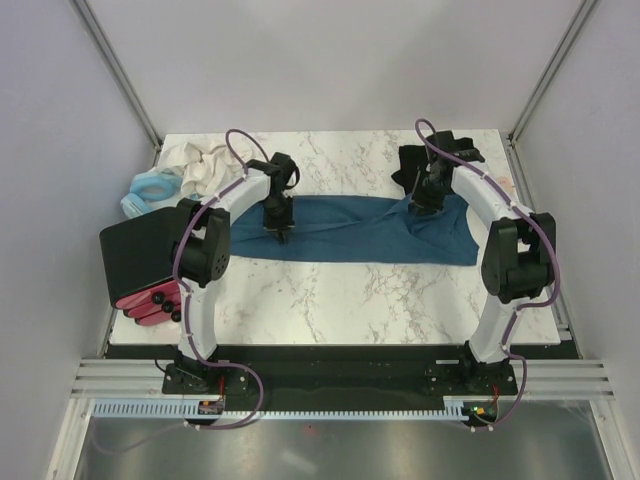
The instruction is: Fold and stack the t-shirts
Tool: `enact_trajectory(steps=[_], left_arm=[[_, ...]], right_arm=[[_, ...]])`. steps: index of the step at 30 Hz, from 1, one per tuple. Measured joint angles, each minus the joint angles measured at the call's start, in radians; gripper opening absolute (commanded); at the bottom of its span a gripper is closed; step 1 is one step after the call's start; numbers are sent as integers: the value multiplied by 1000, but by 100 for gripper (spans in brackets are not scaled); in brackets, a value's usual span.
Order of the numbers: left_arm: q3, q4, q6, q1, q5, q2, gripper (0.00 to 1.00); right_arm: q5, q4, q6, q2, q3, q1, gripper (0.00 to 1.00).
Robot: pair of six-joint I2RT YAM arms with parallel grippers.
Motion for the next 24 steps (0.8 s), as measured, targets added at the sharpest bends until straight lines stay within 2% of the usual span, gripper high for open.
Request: enact_trajectory(steps=[10,16,24], left_arm=[[-84,30,-16,0,-120,-3,21],[-86,50,-28,-2,-183,-8,22],[-86,59,-30,-2,-232,-8,22]], right_arm=[[-43,42,16,19,-39,166,28],[-44,84,26,24,-120,217,27],[-13,156,25,101,-150,265,25]])
